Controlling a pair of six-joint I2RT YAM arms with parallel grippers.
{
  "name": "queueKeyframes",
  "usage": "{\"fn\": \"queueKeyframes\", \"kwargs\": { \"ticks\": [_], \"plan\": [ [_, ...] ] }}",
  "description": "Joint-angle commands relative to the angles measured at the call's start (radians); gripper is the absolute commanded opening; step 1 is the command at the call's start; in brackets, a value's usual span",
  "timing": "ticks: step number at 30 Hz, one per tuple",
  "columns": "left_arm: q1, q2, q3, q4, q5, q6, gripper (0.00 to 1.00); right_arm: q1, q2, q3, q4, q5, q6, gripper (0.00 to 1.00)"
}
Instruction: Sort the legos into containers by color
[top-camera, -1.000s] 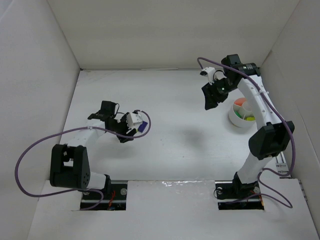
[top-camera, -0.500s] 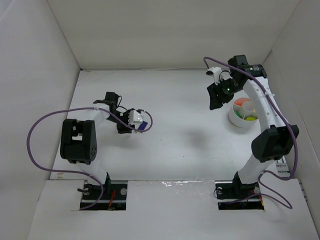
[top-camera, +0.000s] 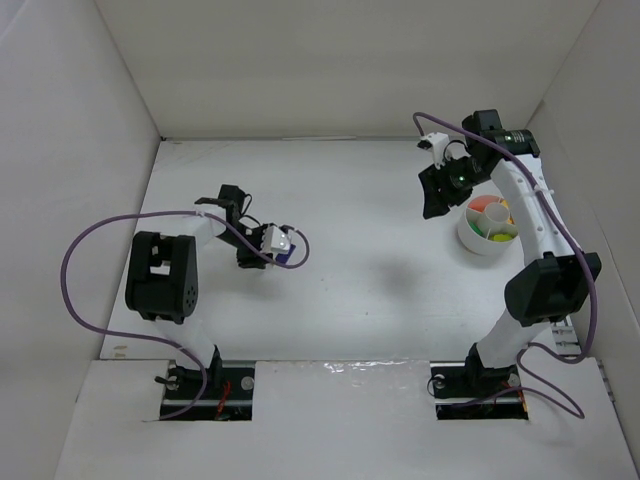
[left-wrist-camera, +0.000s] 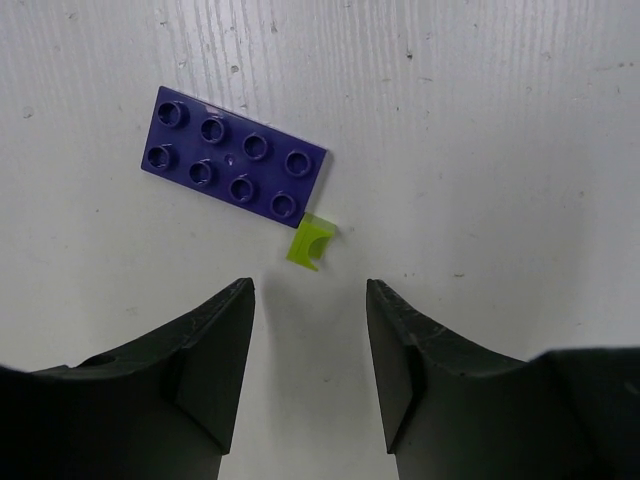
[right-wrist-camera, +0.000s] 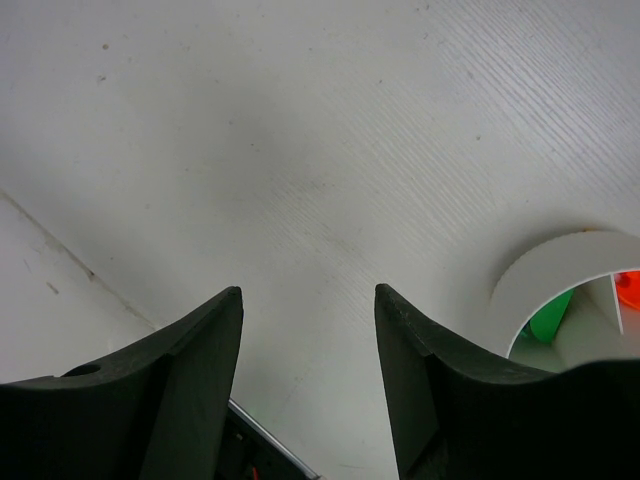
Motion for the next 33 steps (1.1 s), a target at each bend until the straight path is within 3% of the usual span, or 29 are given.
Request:
{"fn": "queueKeyframes", "kwargs": {
  "ticks": [1, 14, 20, 28, 33],
  "plan": [
    [-0.011, 0.001, 0.038, -0.042, 0.018, 0.026, 0.45, -0.006, -0.018, 0.007, 0.028, -0.011, 0.002, 0.60],
    [-0.052, 0.028, 0.058, -0.042, -0.001, 0.015, 0.42, -0.015, 0.001, 0.025, 0.028, -0.011, 0.002, 0.60],
    [-0.061, 0.037, 0.067, -0.052, -0.001, 0.006, 0.32, -0.015, 0.001, 0.025, 0.028, -0.011, 0.002, 0.60],
    [-0.061, 0.047, 0.076, -0.061, -0.010, 0.006, 0.32, -0.015, 0.010, 0.025, 0.019, -0.011, 0.002, 0.60],
    [-0.061, 0.047, 0.076, -0.061, -0.010, 0.015, 0.24, -0.015, 0.010, 0.025, 0.019, -0.011, 0.002, 0.60]
  ]
}}
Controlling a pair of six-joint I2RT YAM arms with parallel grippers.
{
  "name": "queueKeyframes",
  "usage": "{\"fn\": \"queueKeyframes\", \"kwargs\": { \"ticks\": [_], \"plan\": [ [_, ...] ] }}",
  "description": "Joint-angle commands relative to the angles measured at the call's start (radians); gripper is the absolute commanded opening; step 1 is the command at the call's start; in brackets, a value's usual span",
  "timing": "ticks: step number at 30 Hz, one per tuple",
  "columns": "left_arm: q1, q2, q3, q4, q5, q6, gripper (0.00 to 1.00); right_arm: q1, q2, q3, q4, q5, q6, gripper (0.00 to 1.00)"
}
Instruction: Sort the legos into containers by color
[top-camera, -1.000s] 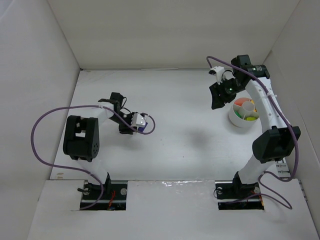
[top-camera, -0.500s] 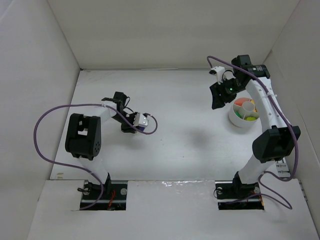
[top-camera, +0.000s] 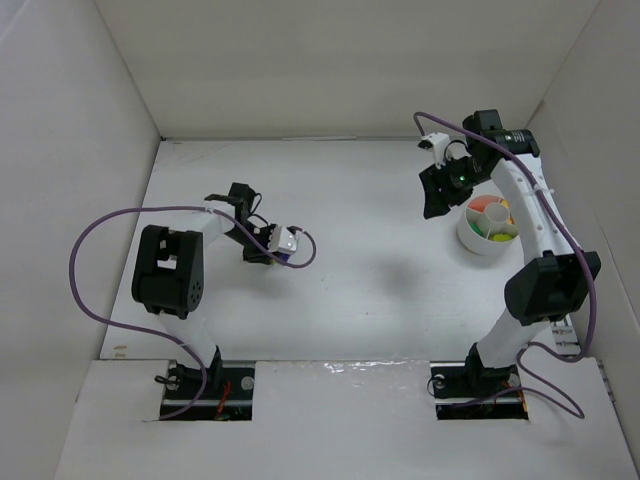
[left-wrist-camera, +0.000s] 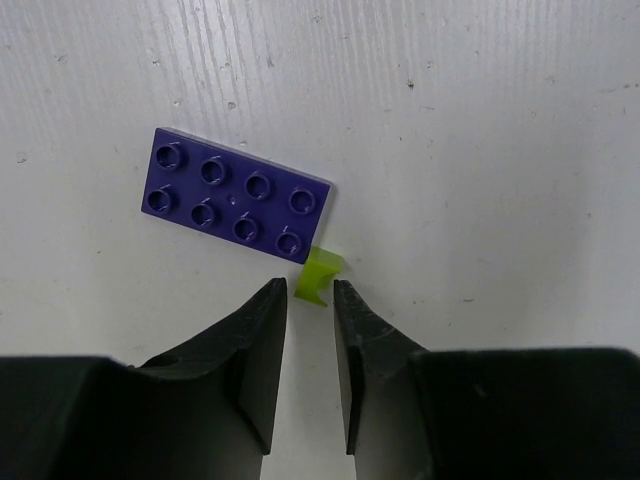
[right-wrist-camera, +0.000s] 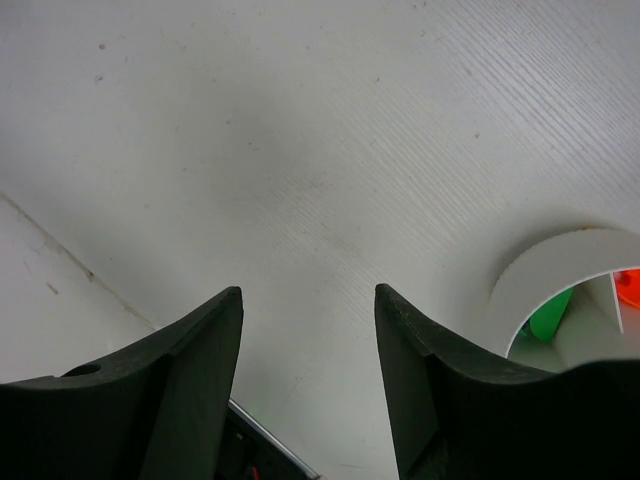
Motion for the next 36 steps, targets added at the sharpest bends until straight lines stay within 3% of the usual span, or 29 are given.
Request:
{"fn": "queueKeyframes", "kwargs": {
  "ticks": [1, 8, 16, 24, 28, 29, 32, 33, 36],
  "plan": [
    [-0.004, -0.003, 0.030, -0.042, 0.019, 0.022, 0.22, -0.008, 0.004, 0.034, 0.019, -0.011, 0.002, 0.60],
    [-0.004, 0.006, 0.030, -0.051, 0.019, 0.022, 0.12, -0.008, 0.004, 0.034, 0.019, -0.030, 0.002, 0.60],
    [0.037, -0.023, 0.039, -0.085, 0.122, 0.033, 0.10, -0.049, -0.025, 0.007, 0.019, -0.155, 0.022, 0.60],
    [0.087, -0.142, 0.108, -0.111, 0.310, -0.093, 0.07, -0.208, -0.046, -0.032, -0.064, -0.505, -0.023, 0.63],
    [0.096, -0.247, 0.108, -0.018, 0.484, -0.318, 0.06, -0.238, -0.059, -0.061, -0.064, -0.691, -0.023, 0.66],
    [0.096, -0.302, 0.096, 0.031, 0.523, -0.496, 0.06, -0.238, -0.059, -0.061, -0.064, -0.727, -0.011, 0.68],
    [0.078, -0.409, -0.014, 0.441, 0.610, -0.905, 0.06, -0.218, -0.069, -0.096, -0.064, -0.832, 0.018, 0.69],
    [0.050, -0.493, -0.054, 0.707, 0.595, -1.164, 0.06, -0.209, -0.069, -0.105, -0.064, -0.847, 0.029, 0.72],
    [0.002, -0.605, -0.185, 1.017, 0.553, -1.433, 0.05, -0.160, -0.069, -0.127, -0.064, -0.899, 0.061, 0.73]
  ]
}}
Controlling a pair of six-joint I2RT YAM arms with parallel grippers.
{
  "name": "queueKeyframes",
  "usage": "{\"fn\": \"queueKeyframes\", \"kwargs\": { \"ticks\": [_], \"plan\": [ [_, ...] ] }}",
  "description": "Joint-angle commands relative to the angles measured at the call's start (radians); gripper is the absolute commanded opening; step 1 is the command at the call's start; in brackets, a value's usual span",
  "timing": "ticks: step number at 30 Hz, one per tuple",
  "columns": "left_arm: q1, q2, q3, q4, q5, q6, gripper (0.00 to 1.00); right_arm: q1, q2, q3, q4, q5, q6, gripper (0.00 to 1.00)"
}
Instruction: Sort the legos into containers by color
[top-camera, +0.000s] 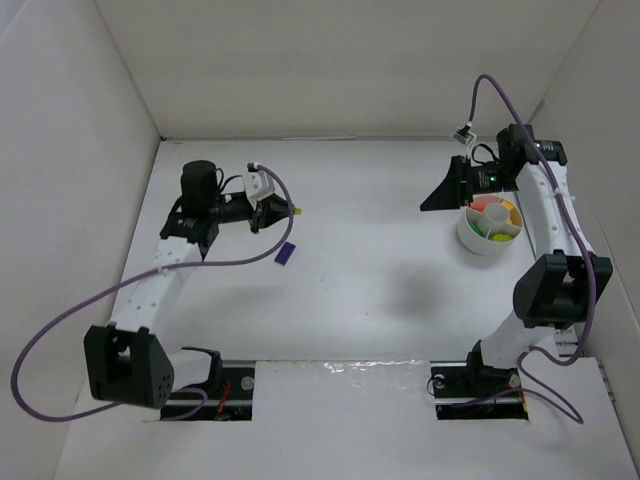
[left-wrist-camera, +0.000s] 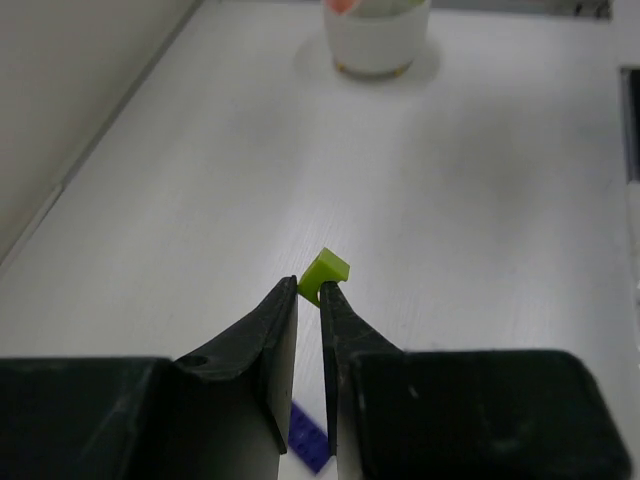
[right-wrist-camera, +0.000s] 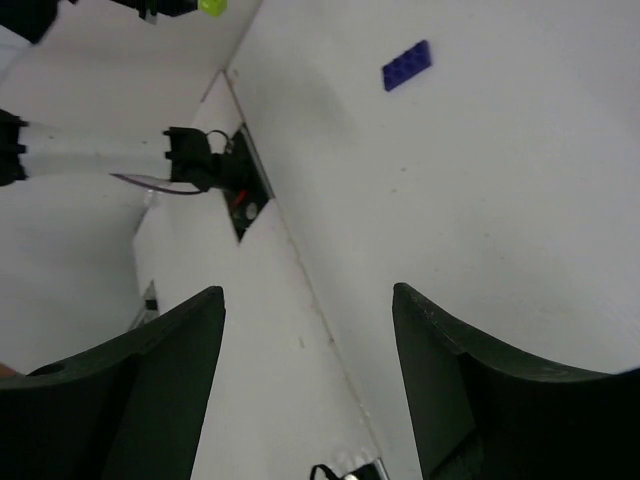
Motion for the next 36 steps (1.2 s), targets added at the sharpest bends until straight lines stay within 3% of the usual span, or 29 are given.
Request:
{"fn": "queueKeyframes", "kwargs": {
  "ticks": [1, 9, 13, 21, 24, 30, 35, 36],
  "plan": [
    [-0.053, -0.095, -0.085, 0.547, 0.058, -0.597, 0.05, 0.052, -0.035, -0.011, -0.028, -0.163, 0.041, 0.73],
    [-0.081, -0.115, -0.094, 0.791, 0.007, -0.981, 0.03, 0.188, 0.009, 0.126, 0.009, -0.186, 0.087, 0.70],
    [-0.081, -0.115, -0.085, 0.792, -0.015, -1.024, 0.02, 0.280, 0.018, 0.198, 0.069, -0.142, 0.108, 0.70],
    [-0.090, -0.096, -0.065, 0.821, -0.028, -1.095, 0.01, 0.418, 0.050, 0.219, 0.493, -0.057, 0.618, 0.68],
    [-0.100, -0.096, -0.065, 0.821, -0.039, -1.107, 0.01, 0.467, 0.069, 0.236, 0.644, -0.028, 0.729, 0.67],
    [-0.100, -0.118, -0.083, 0.792, -0.070, -1.145, 0.01, 0.507, 0.040, 0.268, 0.748, 0.192, 0.621, 0.64],
    [-0.100, -0.118, -0.053, 0.686, -0.091, -1.120, 0.00, 0.507, -0.100, 0.083, 0.943, 0.257, 0.463, 0.60],
    [-0.100, -0.118, -0.036, 0.599, -0.108, -1.104, 0.00, 0.507, -0.112, 0.065, 0.943, 0.257, 0.425, 0.59]
  ]
}}
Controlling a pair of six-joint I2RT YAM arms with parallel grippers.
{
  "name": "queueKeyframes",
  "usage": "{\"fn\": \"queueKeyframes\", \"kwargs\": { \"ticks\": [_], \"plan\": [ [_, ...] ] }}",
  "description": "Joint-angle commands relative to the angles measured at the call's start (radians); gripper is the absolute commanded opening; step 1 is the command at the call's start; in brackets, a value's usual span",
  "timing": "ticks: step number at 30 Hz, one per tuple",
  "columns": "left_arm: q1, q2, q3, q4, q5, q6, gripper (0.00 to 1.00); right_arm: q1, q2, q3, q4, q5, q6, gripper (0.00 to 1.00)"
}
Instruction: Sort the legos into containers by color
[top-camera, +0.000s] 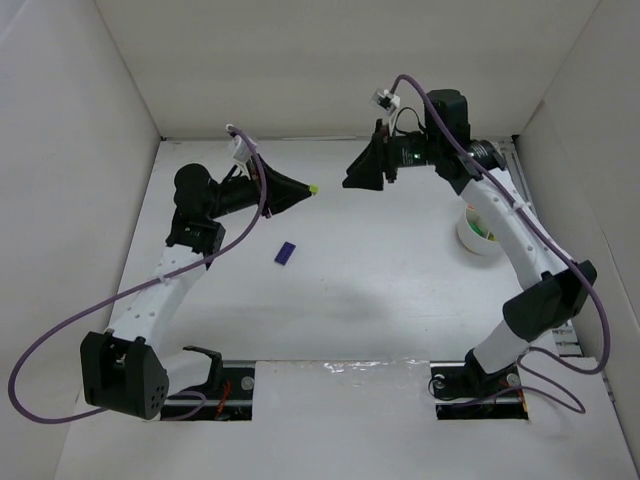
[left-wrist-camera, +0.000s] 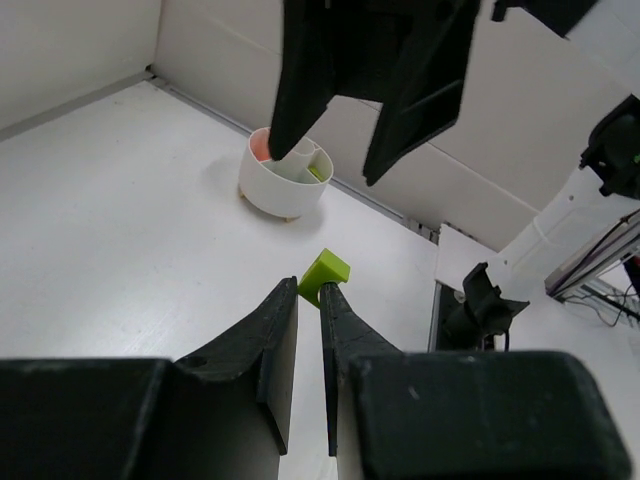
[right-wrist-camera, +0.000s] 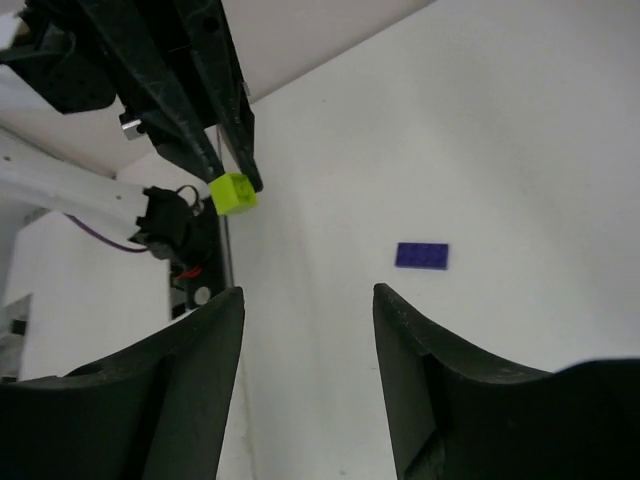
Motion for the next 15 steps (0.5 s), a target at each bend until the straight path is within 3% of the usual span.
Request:
{"fn": "queueKeyframes", "kwargs": {
  "ticks": [1, 3, 9, 15],
  "plan": [
    [-0.002, -0.019, 0.082, -0.144, -0.045, 0.031, 0.00, 0.012, -0.103, -0.056, 0.146, 0.056, -0.163, 0.59],
    [-0.002, -0.019, 0.095, -0.220, -0.065, 0.057, 0.00, 0.012, -0.115, -0.079, 0.077, 0.043, -0.308, 0.54],
    [-0.002, 0.002, 0.104, -0.220, 0.008, 0.036, 0.00, 0.054, -0.161, -0.159, 0.017, -0.002, -0.568, 0.54],
    [-0.002, 0.021, 0.149, -0.300, 0.045, 0.085, 0.00, 0.127, -0.161, -0.150, -0.051, 0.004, -0.680, 0.54]
  ]
}}
